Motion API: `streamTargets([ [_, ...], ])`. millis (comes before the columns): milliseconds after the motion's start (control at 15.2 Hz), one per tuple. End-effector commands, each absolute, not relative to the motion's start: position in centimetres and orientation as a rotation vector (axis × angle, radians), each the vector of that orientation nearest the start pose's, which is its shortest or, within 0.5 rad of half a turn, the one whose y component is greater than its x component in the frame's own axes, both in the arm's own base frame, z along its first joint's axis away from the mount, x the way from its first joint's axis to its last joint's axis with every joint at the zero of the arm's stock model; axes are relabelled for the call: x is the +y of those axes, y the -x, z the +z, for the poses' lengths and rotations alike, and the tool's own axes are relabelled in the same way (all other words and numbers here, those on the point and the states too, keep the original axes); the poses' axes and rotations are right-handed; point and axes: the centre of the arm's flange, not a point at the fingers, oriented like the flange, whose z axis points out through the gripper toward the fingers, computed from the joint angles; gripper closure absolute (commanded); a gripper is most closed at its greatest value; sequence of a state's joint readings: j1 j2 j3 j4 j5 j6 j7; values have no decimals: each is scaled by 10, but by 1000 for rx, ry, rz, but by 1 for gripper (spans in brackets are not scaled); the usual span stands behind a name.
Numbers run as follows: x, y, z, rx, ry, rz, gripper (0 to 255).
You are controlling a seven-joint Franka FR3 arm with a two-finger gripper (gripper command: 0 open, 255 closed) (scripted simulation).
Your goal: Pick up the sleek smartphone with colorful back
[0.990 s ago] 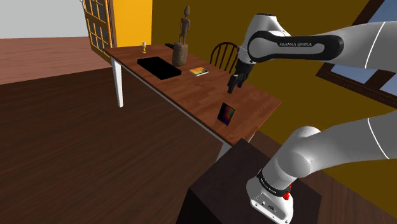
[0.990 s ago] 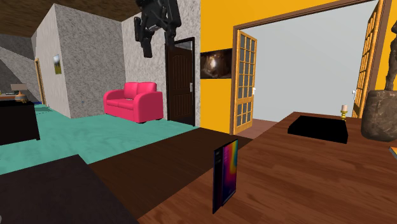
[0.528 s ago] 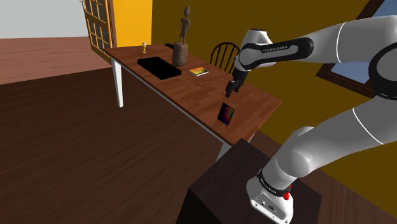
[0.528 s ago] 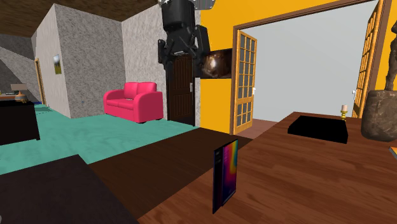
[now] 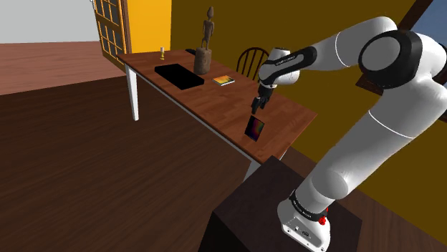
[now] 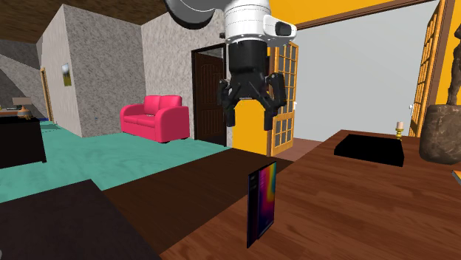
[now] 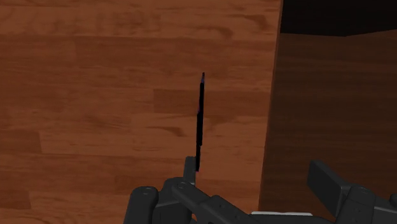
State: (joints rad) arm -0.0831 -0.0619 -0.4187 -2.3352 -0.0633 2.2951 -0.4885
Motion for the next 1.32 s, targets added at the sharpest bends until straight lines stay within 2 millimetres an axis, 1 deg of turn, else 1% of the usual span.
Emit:
streamTargets([
  [0,-258,-446,339,-49,3163,1,0],
  [198,-284,-460,310,-52,3151,13,0],
  [264,-287,-461,307,-52,3150,14,0],
  [660,-287,-461,275,-52,3150,14,0],
  [726,-287,-461,267,-52,3150,14,0],
  [858,-287,-461,267,-52,3150,14,0],
  [924,-286,-461,266,-52,3150,14,255],
  [1254,-286,-462,266,-52,3150,14,255],
])
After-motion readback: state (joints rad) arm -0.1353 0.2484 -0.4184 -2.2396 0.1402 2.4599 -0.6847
